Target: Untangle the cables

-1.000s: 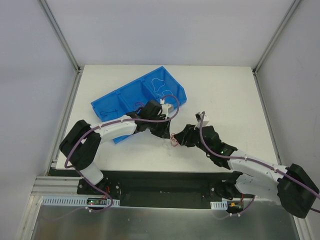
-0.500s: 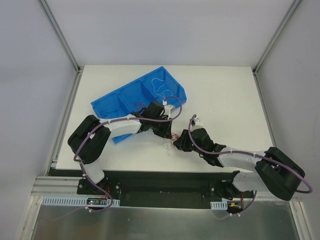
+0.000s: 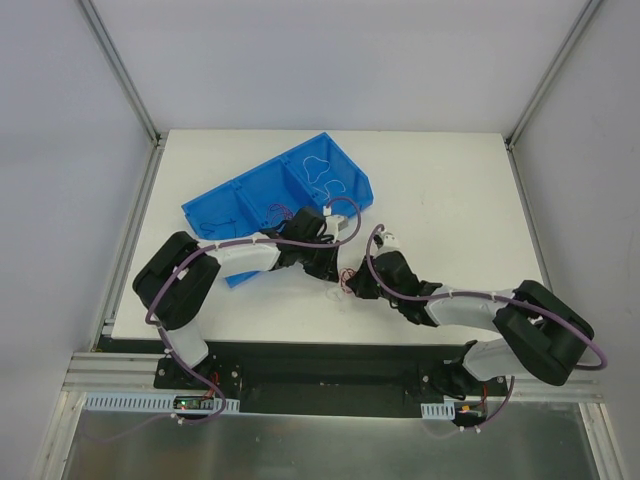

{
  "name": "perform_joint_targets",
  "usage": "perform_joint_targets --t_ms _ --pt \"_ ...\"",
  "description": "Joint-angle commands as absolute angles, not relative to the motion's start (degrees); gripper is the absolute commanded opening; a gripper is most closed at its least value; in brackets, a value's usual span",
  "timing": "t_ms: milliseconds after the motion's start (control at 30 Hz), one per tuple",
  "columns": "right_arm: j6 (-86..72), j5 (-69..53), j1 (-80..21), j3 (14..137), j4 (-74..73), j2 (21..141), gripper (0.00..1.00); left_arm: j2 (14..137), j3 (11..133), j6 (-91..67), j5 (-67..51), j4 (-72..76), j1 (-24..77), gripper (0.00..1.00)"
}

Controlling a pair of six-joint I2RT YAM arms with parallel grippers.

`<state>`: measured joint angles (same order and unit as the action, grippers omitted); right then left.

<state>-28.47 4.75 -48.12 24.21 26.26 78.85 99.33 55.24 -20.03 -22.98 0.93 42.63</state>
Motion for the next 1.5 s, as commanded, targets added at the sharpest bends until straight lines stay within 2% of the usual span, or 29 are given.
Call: perform_joint_targets --t_ms 0,133,200,267,367,567,700,767,933,1167,1333,1400,1467 --pt "-27.95 6.86 -48.78 24.09 28.64 76.12 0.01 96.76 54.75 -19.69 -24.96 1.32 42.28 0.04" --pt "-27.07 6.94 -49.48 20.93 33.13 72.88 0.0 97.82 54.58 -21.35 -26.28 1.58 42.19 0.15" --pt "-26.81 7.99 -49.75 18.73 34.97 70.85 0.01 97.82 54.23 -21.8 -26.45 2.02 42.19 0.17" --pt "-26.81 8.79 -49.83 17.15 36.73 69.18 0.01 97.39 53.97 -21.88 -26.37 2.11 42.19 0.15" --pt "-26.81 9.05 -49.75 15.82 38.32 68.03 0.01 95.46 53.53 -21.62 -25.23 1.85 42.19 0.0" --pt "-26.1 8.87 -49.75 15.21 38.68 65.93 0.01 86.15 53.35 -21.36 -22.41 -1.13 42.19 0.0" --pt "-24.26 15.8 -49.83 15.38 27.29 55.84 0.01 78.42 53.61 -21.01 -19.79 -4.04 42.28 0.0" --pt "-23.65 22.2 -49.66 15.21 20.34 46.9 0.0 74.03 53.7 -21.18 -18.64 -4.65 42.27 0.0" --pt "-21.98 28.48 -49.22 12.84 12.92 32.89 0.0 70.93 57.64 -23.81 -23.01 -4.13 42.27 0.0" --pt "-15.39 26.45 -49.22 15.46 8.37 29.45 0.0 72.77 63.37 -27.77 -26.1 -2.46 42.27 0.0" --pt "-13.1 32.78 -47.73 20.03 -3.24 26.55 0.01 70.49 61.53 -27.95 -23.47 -2.02 42.28 0.0" --pt "-11.79 27.72 -45.45 21.35 -4.57 26.46 0.0 69.7 59.95 -28.12 -23.99 -1.41 42.19 0.0" --pt "-8.72 16.75 -43.43 22.06 -1.51 26.72 0.0 69.87 59.07 -28.13 -26.53 -0.97 42.27 0.0"
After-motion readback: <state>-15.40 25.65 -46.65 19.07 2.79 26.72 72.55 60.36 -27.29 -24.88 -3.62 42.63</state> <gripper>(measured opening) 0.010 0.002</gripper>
